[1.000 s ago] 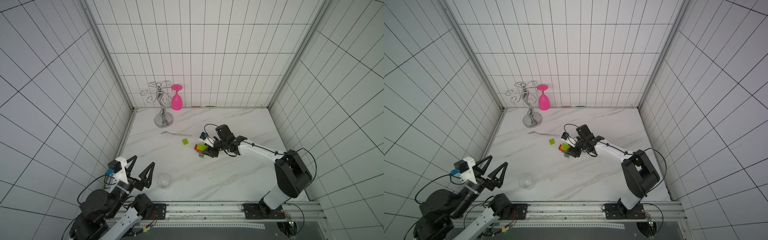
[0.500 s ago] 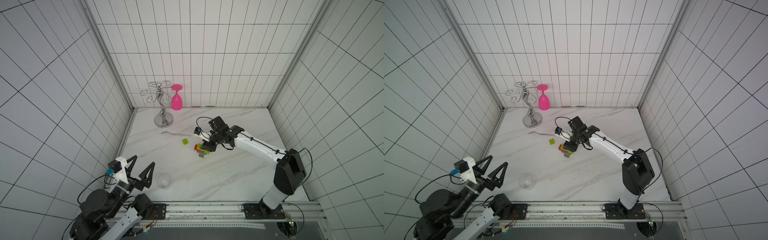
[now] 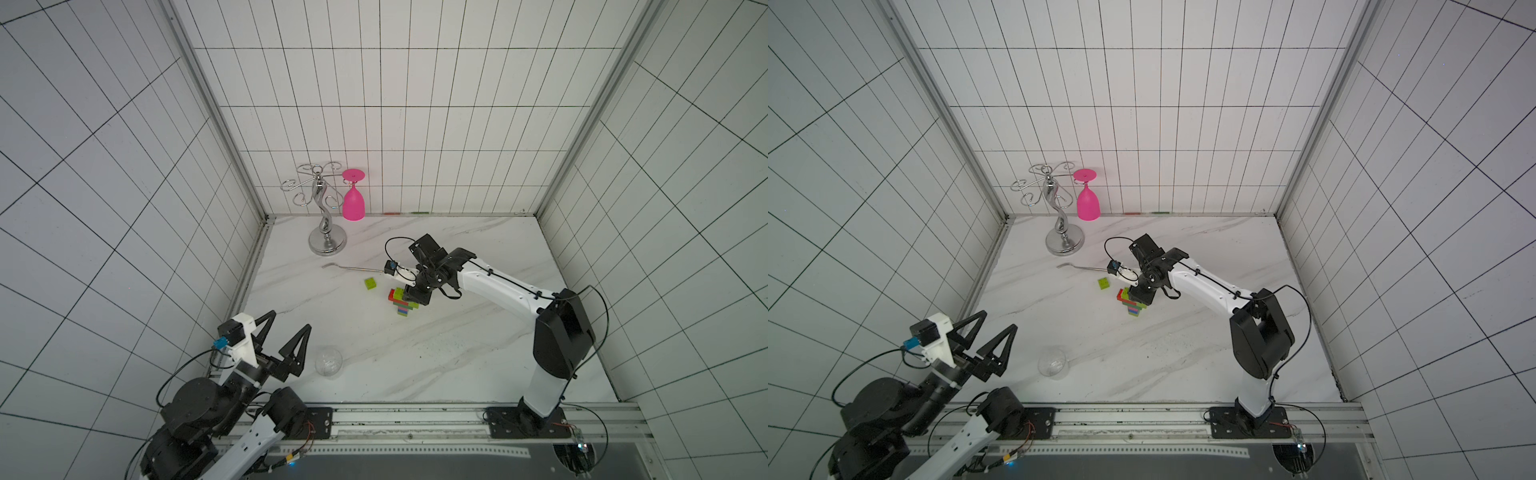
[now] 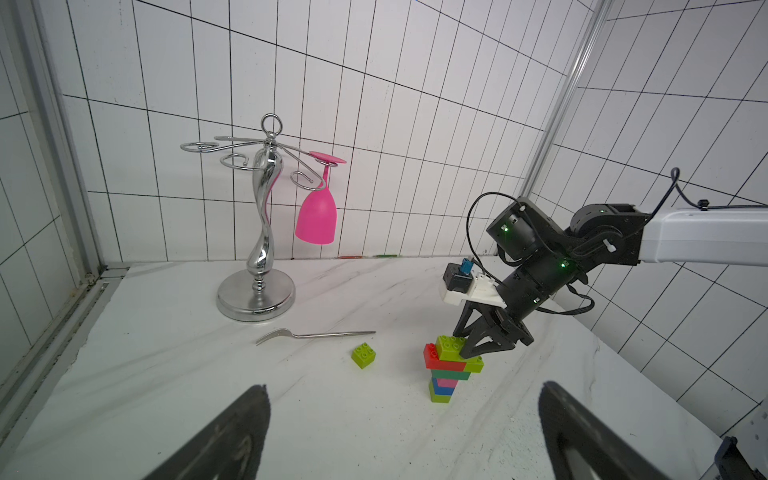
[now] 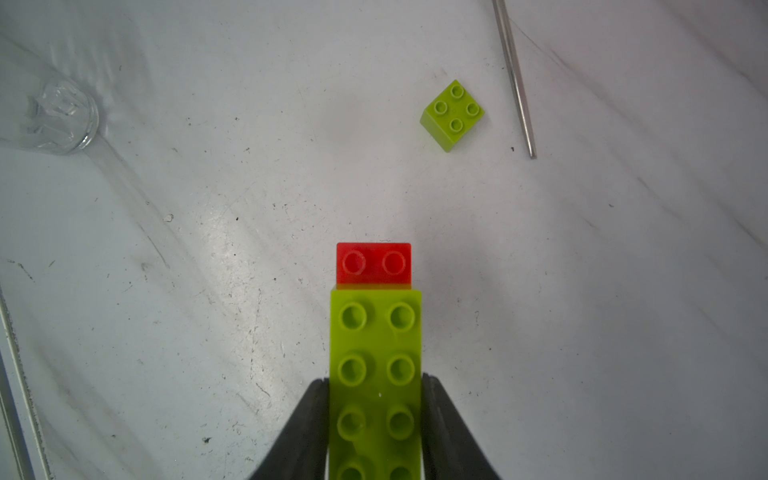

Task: Assemble a spoon with lego
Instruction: Adjust the lego brick at the center of the board.

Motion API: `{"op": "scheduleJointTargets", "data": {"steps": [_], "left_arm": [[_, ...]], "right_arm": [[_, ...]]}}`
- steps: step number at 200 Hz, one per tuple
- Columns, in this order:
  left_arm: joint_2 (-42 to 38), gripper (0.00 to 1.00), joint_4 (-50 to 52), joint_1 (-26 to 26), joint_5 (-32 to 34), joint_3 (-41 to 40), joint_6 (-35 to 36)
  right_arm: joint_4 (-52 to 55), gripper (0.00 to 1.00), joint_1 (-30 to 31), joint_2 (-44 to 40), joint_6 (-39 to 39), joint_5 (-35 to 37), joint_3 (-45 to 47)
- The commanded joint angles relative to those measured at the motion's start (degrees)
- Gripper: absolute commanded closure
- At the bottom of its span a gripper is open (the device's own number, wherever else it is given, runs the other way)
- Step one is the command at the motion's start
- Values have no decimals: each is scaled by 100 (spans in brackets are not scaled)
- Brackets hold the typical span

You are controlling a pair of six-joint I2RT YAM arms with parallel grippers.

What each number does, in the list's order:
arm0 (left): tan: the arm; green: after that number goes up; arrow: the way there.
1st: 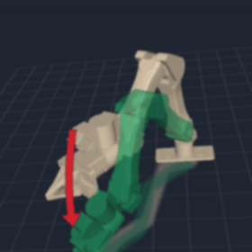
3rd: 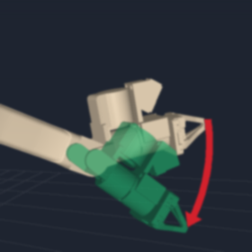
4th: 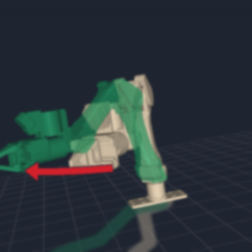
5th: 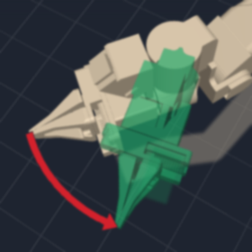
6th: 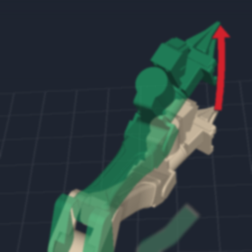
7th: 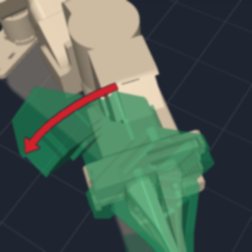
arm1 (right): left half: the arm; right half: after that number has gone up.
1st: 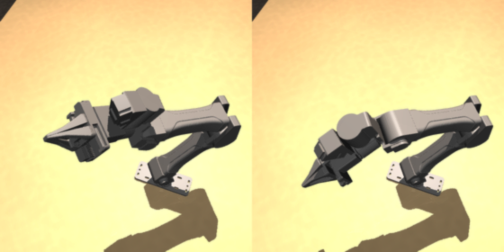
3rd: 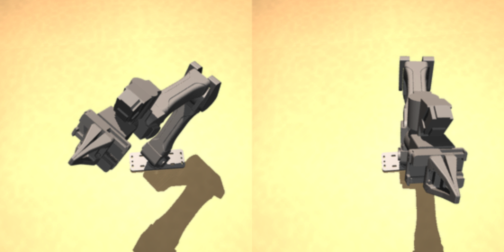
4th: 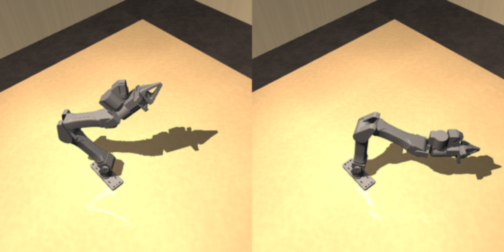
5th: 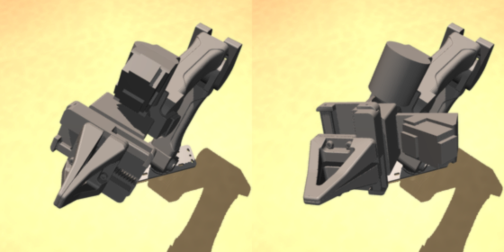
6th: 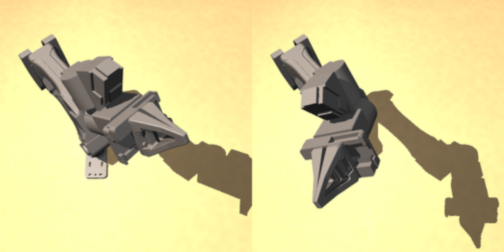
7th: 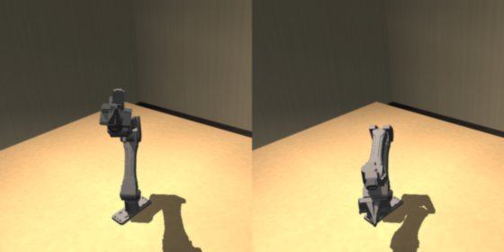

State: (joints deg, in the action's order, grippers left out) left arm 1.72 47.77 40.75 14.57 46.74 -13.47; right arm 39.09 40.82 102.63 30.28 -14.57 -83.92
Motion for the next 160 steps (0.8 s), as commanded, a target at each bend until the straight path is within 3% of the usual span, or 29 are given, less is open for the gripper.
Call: {"op": "scheduleJointTargets", "data": {"steps": [1, 95, 160], "left_arm": [[-69, 1, -65, -23, -76, -42, 75], [-64, 1, -83, -28, -72, -51, 82], [-64, 1, -92, -32, -81, -48, 94]], "right_arm": [[259, 70, 92, 177, 99, 208, -287], [459, 98, 251, 420, 164, 622, 41], [318, 100, 322, 570, 74, 1028, 398]]}}
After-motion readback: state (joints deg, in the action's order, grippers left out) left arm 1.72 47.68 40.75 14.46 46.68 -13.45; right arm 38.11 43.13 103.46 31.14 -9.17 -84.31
